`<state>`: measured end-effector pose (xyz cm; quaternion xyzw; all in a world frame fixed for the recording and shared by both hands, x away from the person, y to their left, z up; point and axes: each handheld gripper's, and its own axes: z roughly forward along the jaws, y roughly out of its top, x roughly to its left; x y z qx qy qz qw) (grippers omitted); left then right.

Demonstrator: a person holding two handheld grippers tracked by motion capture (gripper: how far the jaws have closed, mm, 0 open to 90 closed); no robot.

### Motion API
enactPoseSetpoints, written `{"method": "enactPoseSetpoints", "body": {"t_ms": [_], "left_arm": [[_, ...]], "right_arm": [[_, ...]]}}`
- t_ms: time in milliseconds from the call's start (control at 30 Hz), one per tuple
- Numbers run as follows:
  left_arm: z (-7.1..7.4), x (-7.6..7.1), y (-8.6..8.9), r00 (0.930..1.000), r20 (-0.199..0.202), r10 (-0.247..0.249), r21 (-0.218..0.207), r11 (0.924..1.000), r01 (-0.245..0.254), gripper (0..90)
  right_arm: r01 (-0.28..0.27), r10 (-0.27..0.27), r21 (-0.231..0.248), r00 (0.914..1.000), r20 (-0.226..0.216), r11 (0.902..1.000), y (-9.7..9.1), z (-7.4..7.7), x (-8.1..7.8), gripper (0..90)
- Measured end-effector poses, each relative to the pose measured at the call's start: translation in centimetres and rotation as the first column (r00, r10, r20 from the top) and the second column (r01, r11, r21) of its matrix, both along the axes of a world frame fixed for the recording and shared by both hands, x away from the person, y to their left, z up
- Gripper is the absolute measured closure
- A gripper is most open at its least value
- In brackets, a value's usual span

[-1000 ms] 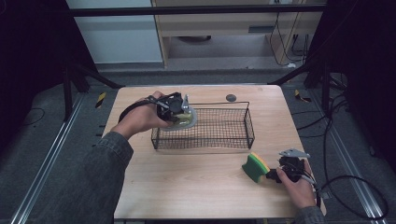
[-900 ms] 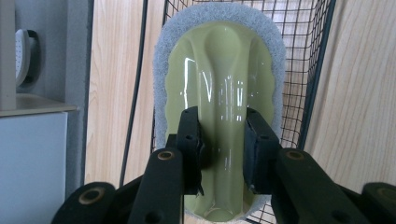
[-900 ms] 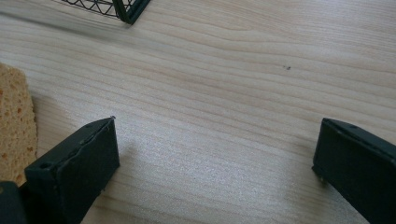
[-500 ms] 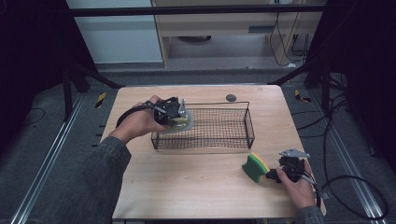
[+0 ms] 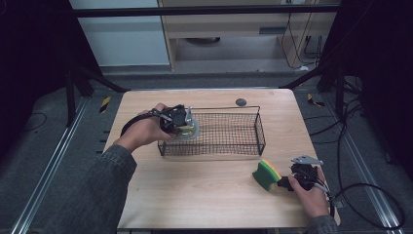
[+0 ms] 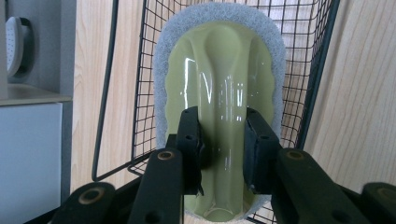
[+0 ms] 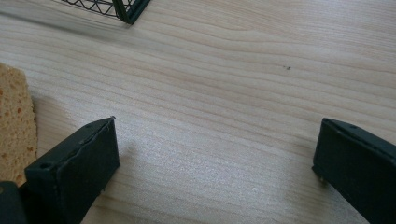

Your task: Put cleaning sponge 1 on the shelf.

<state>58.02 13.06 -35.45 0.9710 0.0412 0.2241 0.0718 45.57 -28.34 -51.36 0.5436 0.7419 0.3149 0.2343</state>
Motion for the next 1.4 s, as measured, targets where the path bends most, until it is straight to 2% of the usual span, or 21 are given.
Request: {"method": "enactPoseSetpoints", "body": {"t_ms": [233,400,533,767,867,967,1200,1400], "left_arm": [[-0.5,0.4,0.3,1.0000,-0.007,-0.002,0.006,1.0000,0.002,70.9],[-0.9,0.5,0.4,0.9998,-0.018,0.009,-0.015,0.9998,-0.010,70.9],[-1.3,0.5,0.2,0.9996,-0.029,0.004,0.003,1.0000,-0.004,70.9],[-1.7,0.8,0.1,0.9994,-0.035,0.002,-0.005,1.0000,-0.002,70.9],[-1.8,0.9,0.1,0.9989,-0.046,0.008,0.004,1.0000,-0.008,70.8],[-2.0,1.0,0.2,0.9984,-0.056,0.012,-0.007,0.9999,-0.012,70.8],[-2.2,1.2,0.0,0.9976,-0.069,0.005,0.012,0.9999,-0.004,70.8],[-2.7,1.5,-0.1,0.9965,-0.083,0.010,0.006,0.9999,-0.009,70.8]], "right_arm": [[0.000,0.000,0.001,1.0000,0.000,1.0000,0.0,0.0,0.0,0.5],[0.000,0.000,0.001,1.0000,0.000,1.0000,0.0,0.0,0.0,0.5],[0.000,0.000,0.000,1.0000,0.001,1.0000,0.0,0.0,0.0,0.4],[0.001,-0.001,0.001,1.0000,0.001,1.0000,0.0,0.0,0.0,0.5],[0.000,0.000,0.000,1.0000,0.000,1.0000,0.0,0.0,0.0,0.5],[0.000,0.000,0.000,1.0000,0.000,1.0000,0.0,0.0,0.0,0.5],[0.000,0.000,0.000,1.0000,0.000,1.0000,0.0,0.0,0.0,0.5],[0.000,0.000,0.001,1.0000,0.002,1.0000,0.0,0.0,0.0,0.5]]}}
